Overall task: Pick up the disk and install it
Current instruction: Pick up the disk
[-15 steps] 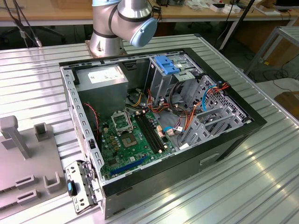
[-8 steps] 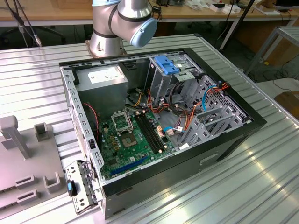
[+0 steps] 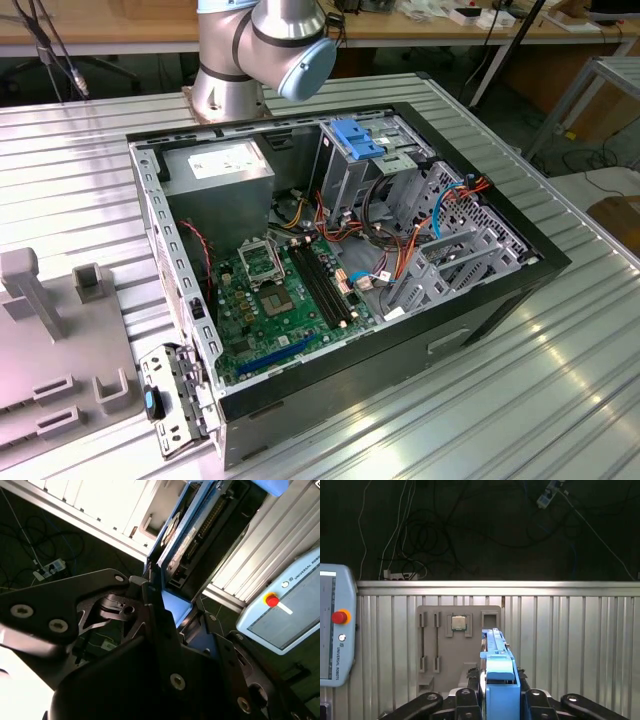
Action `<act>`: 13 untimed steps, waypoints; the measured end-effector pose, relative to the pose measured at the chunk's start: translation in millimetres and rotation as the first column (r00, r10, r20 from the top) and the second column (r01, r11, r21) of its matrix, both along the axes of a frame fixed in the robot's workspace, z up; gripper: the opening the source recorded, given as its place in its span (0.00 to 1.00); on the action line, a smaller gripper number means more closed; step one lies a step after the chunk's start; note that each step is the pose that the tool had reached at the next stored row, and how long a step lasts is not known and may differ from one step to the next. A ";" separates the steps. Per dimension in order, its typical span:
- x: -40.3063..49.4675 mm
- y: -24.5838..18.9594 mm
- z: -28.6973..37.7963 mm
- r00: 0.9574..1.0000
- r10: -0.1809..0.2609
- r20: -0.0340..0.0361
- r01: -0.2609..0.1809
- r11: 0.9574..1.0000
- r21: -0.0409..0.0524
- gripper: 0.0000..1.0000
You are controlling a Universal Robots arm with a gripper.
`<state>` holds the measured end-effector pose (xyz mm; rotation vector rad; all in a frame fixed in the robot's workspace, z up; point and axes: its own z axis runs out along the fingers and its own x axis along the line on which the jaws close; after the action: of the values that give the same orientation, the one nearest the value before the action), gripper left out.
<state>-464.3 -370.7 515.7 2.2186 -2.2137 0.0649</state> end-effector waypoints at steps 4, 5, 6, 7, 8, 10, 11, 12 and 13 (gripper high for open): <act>0.0 0.0 0.0 1.000 0.000 0.000 0.000 1.000 0.000 0.37; 0.3 0.1 0.0 1.000 0.000 0.000 0.000 1.000 0.000 0.37; 0.7 0.0 0.0 1.000 0.000 0.000 0.000 1.000 0.000 0.37; 1.9 -0.1 0.1 1.000 0.000 0.000 0.000 1.000 0.000 0.37; 3.4 0.0 0.1 1.000 0.000 0.000 0.000 1.000 0.000 0.37; 6.9 -0.1 0.1 1.000 0.000 0.000 0.000 1.000 0.000 0.37; 10.3 -0.2 0.1 1.000 0.000 0.000 0.000 1.000 0.000 0.37; 11.5 -0.2 0.0 1.000 0.000 0.000 0.000 1.000 0.000 0.37; 12.7 -0.2 0.1 1.000 0.000 0.000 0.000 1.000 0.000 0.37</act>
<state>-451.6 -370.9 515.7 2.2184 -2.2138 0.0649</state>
